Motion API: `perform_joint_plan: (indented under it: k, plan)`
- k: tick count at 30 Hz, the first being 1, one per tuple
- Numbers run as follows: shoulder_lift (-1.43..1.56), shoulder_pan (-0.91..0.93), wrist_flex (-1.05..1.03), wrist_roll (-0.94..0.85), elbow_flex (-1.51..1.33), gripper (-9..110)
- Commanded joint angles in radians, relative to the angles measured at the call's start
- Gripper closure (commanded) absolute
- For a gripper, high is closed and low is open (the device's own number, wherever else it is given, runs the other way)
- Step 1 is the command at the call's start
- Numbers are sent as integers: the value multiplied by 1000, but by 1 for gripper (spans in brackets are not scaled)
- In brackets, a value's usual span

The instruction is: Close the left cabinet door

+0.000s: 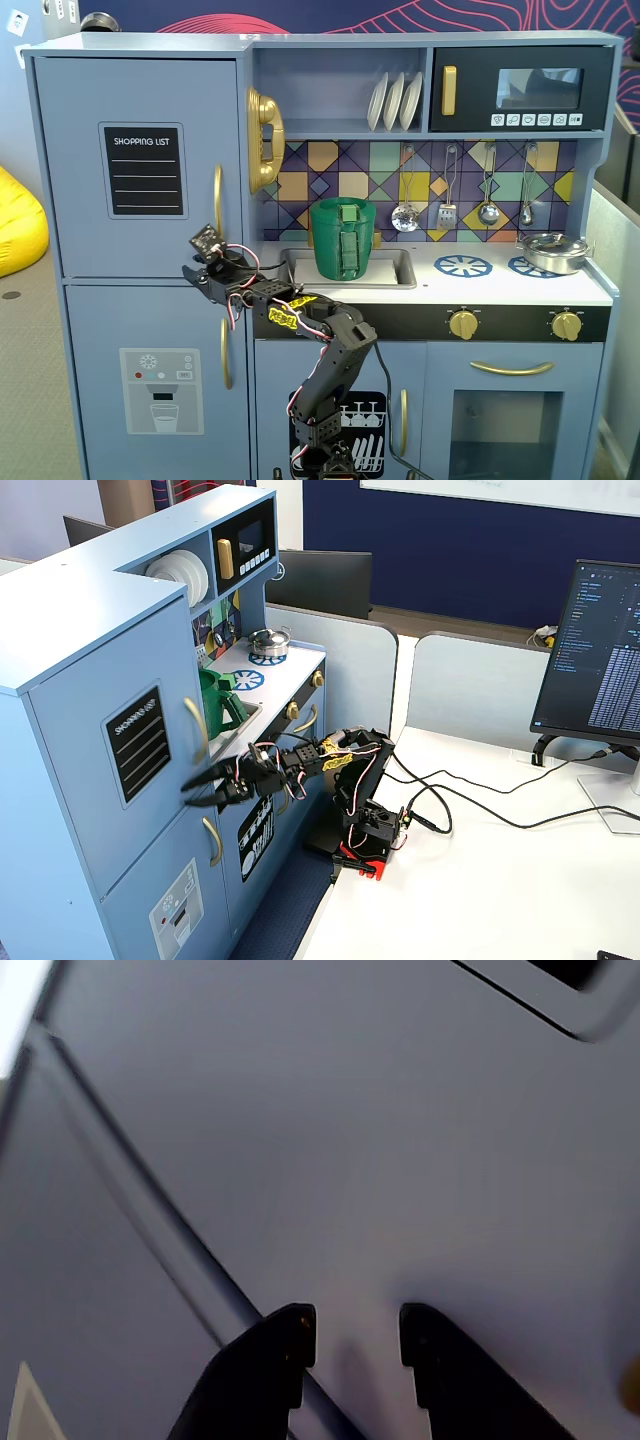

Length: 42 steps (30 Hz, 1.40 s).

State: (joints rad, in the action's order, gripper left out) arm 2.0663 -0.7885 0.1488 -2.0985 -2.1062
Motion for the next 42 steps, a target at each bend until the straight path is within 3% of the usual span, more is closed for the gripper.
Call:
perform_joint_plan:
  k: [1,7,11,14,20,24,30,42]
  plan:
    - [54,11,8,0,49,101]
    - [281,-146,-152,138,-104,101]
    - [494,-86,-364,143,-281,101]
    - [650,84,-558,183,-397,101]
    - [761,626,-1026,241,-548,101]
    - [818,841,-1235,302,-673,101]
    - [960,802,-1374,548,-821,101]
    - [1048,765,-1522,627,-891,101]
